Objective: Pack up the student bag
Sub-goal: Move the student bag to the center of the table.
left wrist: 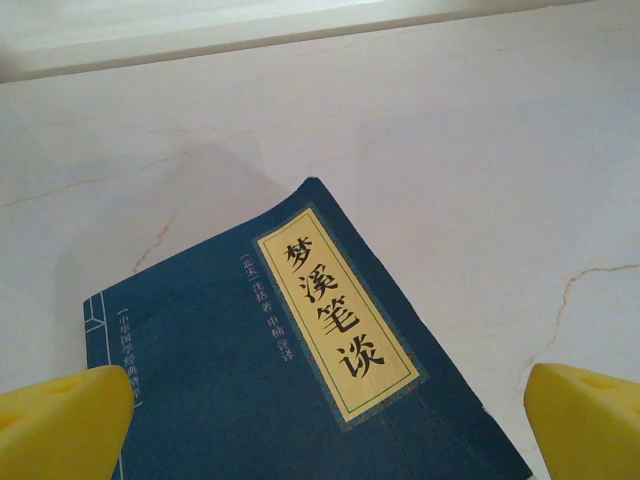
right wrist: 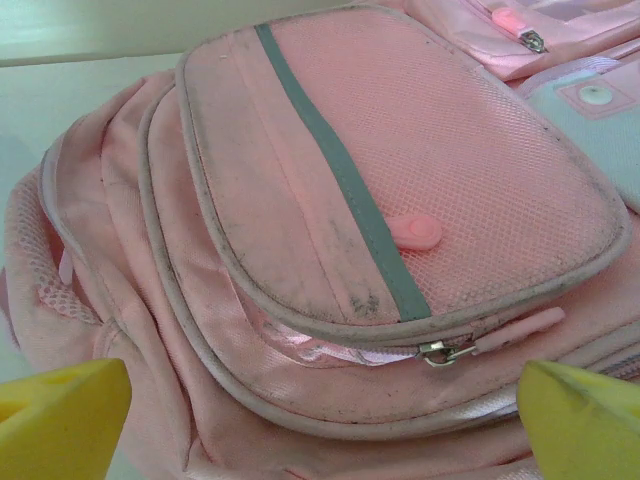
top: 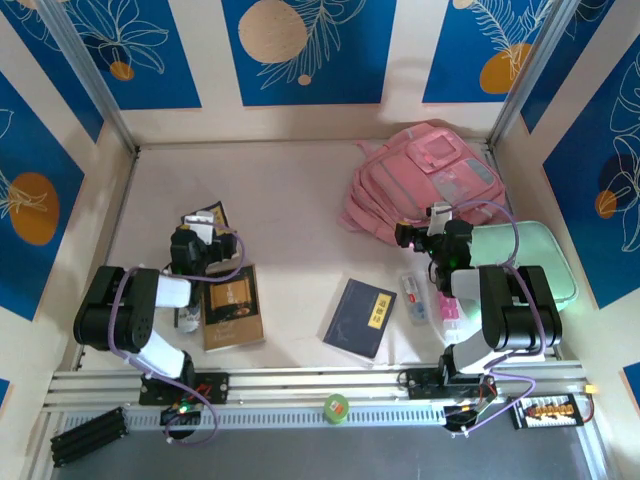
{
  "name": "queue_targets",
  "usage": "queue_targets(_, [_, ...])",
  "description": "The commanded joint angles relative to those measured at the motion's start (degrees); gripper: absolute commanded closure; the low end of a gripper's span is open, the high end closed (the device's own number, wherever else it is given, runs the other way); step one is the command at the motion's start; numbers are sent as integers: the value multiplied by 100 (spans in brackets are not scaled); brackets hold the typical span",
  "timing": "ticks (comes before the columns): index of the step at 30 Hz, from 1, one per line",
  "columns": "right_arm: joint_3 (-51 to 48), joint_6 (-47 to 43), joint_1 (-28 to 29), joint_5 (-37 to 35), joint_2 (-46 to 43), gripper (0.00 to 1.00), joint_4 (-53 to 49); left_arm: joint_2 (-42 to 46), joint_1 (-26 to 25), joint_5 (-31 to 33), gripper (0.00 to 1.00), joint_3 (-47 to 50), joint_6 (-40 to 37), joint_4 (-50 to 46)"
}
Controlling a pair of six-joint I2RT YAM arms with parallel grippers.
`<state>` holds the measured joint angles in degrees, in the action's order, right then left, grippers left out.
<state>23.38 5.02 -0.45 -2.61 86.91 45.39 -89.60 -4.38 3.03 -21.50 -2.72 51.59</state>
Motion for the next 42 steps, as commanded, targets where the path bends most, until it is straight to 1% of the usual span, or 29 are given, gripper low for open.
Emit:
queue_targets(1, [78,50,5,-37,36,1,25,-2,45,-30,0,-21,-15,176])
queue_targets(27, [92,53,5,-38,47,1,9,2,46,-33,0,-23,-14,161])
queue_targets(31, [51,38,27,-77,24,1,64,4,43,-39,0,-4,-14,207])
queue_targets(33, [48,10,81,-228,-55,1,38,13,46,-43,0,80,-27,370])
queue_targets(35, [103,-44,164,-343,-348,1,-271,60,45,-31,0,278,-28,748])
queue_targets(37, [238,-47,200,-450,-707,1,-815,237,47,120,0,467,38,946])
queue_targets(39, [460,39,292,-877,-1121,1,-1445,688,45,417,0,524,140,635])
queue_targets(42, [989,555,332,-963,-1526,1,-2467,1427,43,971,0,338,305,-363])
